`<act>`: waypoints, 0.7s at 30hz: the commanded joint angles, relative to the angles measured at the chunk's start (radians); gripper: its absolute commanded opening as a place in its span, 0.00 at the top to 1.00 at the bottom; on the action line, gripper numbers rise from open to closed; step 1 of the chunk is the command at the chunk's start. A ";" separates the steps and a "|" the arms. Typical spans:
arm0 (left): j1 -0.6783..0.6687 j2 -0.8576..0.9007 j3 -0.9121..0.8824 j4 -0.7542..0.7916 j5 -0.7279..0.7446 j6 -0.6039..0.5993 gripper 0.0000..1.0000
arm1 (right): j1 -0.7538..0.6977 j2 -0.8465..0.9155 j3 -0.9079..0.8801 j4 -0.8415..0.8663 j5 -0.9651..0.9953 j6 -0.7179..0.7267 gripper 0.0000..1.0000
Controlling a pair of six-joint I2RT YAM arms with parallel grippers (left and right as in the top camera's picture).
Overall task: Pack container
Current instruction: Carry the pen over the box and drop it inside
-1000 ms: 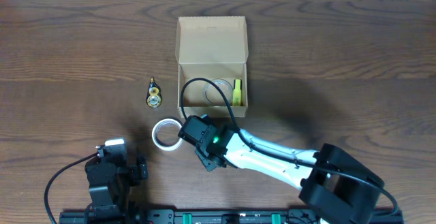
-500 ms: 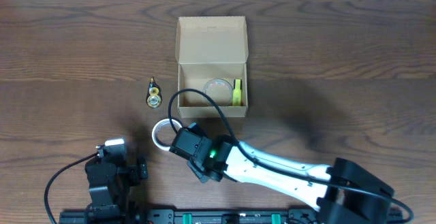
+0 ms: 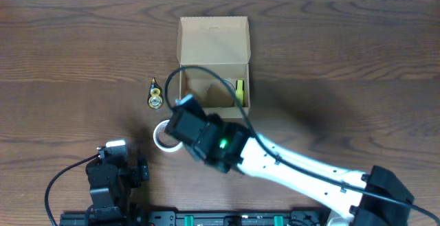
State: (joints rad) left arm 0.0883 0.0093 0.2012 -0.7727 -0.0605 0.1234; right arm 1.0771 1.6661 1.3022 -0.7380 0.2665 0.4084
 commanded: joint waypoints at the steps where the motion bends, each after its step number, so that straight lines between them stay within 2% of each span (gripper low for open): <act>1: -0.004 -0.006 -0.023 -0.027 -0.021 -0.019 0.05 | -0.087 -0.019 0.021 0.018 0.052 -0.032 0.95; 6: -0.004 -0.006 -0.023 -0.027 -0.021 -0.019 0.05 | -0.248 -0.018 0.021 0.080 0.018 -0.117 0.95; 14: -0.004 -0.006 -0.023 -0.027 -0.021 -0.019 0.05 | -0.325 0.011 0.021 0.151 0.018 -0.190 0.96; 21: -0.004 -0.006 -0.023 -0.027 -0.021 -0.019 0.05 | -0.337 0.098 0.021 0.174 0.018 -0.215 0.98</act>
State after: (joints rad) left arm 0.0883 0.0093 0.2012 -0.7727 -0.0605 0.1234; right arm 0.7483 1.7309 1.3041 -0.5709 0.2806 0.2222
